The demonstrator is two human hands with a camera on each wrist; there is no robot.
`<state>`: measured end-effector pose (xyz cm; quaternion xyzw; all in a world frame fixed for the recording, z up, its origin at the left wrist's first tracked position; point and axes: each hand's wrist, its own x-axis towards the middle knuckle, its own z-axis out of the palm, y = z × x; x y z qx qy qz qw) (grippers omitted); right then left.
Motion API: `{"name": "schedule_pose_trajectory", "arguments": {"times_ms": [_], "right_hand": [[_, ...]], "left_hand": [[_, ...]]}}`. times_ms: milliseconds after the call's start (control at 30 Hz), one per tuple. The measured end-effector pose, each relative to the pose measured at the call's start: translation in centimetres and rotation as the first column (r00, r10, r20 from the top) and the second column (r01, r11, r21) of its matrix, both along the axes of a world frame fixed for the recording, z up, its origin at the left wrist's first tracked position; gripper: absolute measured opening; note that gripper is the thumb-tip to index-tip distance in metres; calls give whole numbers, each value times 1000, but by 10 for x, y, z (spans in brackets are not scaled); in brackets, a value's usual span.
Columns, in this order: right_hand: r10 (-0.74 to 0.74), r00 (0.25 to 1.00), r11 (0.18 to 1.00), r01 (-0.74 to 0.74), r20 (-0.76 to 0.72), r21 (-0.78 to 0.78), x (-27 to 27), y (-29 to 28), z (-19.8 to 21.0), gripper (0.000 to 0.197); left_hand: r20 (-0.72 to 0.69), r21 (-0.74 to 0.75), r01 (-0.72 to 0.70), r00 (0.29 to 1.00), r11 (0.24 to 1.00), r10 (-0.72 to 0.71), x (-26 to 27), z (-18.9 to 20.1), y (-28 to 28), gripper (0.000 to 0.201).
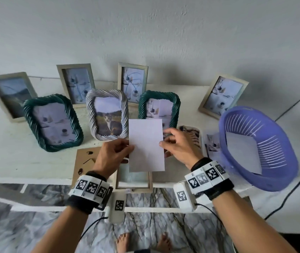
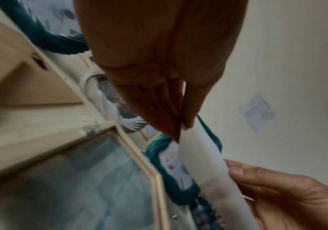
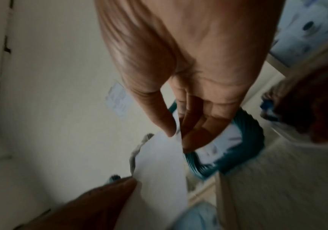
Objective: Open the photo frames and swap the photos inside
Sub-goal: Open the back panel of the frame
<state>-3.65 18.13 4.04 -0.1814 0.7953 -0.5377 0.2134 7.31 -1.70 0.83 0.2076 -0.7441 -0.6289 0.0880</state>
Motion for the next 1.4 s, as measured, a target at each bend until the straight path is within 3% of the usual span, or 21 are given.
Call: {"name": "schedule_pose_trajectory", "arguments": {"times_ms": [167, 300, 533, 900, 1167, 1333, 1400], "right_hand": [[-2, 986, 992, 23, -166, 121, 18, -16, -46, 16], [-13, 953, 984, 66, -303, 165, 31, -24, -55, 15], [24, 932, 970, 65, -361, 232, 41, -27, -62, 15], [87, 906, 943, 59, -415, 327, 43, -30, -80, 18], [112, 898, 923, 65, -426, 380, 48, -31, -82, 25], [147, 903, 916, 31, -405, 401, 50, -28, -80, 54], [166, 899, 906, 22, -404, 422, 52, -28, -78, 52]], "left_hand": [[84, -136, -2, 996, 991, 14, 12, -30, -20, 8], [120, -288, 12, 992, 958, 24, 19, -38, -26, 5], [126, -482, 12, 991, 876, 56, 29, -42, -28, 9], [189, -484, 78, 982, 872, 17, 28, -45, -31, 13], [197, -485, 96, 980, 869, 2, 30, -44, -27, 35], [226, -509, 144, 974, 849, -29, 31, -44, -27, 38], [245, -526, 167, 969, 834, -39, 30, -44, -25, 40]]}}
